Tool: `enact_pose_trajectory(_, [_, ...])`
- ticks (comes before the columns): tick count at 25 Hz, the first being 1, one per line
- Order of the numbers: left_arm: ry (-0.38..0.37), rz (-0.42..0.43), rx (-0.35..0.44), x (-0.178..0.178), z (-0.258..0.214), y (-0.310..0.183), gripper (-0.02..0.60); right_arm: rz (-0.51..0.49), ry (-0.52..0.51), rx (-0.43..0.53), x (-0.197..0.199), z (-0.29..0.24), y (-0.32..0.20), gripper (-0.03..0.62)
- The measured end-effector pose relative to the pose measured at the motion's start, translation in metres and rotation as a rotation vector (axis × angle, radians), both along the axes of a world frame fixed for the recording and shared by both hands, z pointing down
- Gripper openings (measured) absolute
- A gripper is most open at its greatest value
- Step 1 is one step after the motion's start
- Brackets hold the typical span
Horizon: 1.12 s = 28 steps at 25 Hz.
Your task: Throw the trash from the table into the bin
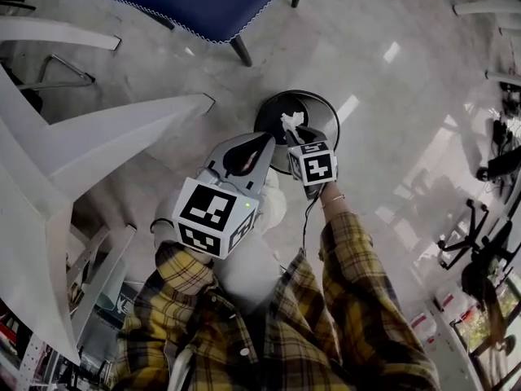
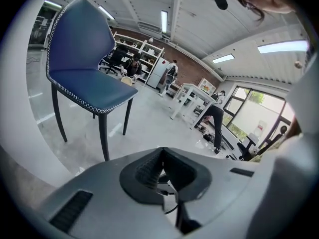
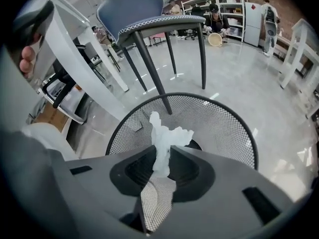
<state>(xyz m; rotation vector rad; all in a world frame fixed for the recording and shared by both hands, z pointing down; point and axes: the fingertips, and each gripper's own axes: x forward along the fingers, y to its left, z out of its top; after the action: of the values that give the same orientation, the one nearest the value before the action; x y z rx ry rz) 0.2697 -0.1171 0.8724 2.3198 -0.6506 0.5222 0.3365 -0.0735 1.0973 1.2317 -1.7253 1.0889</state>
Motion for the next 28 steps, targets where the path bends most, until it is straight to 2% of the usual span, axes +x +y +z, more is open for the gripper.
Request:
enact_pose_trajectory(6, [-0.011,0.012,-0.013,-0.003,0.007,-0.001,0.009,0.016,-0.009,-0.033,-0.001,0.009,0.002,0.141])
enact_pose_trajectory(13, [-0.021,0.002,-0.012,-0.001,-0.039,0.002,0.009,0.011,-0.006,-0.047,0.001,-0.043,0.018,0.143])
enact_pose_trajectory(17, [-0.021,-0.022,-0.039,-0.003,-0.092,0.012,0.009,0.009,0.003,-0.020,0.004,-0.113,0.021,0.143])
enact_pose_trajectory(22, [0.024,-0.041,-0.060,-0.005,-0.191,0.027,0.009,-0.021,0.009,0.047,0.004,-0.227,0.014,0.143])
enact_pose_trajectory(28, [0.081,-0.075,-0.019,-0.024,-0.303,0.020,0.009,-0.050,-0.026,0.157,-0.013,-0.359,-0.011,0.143])
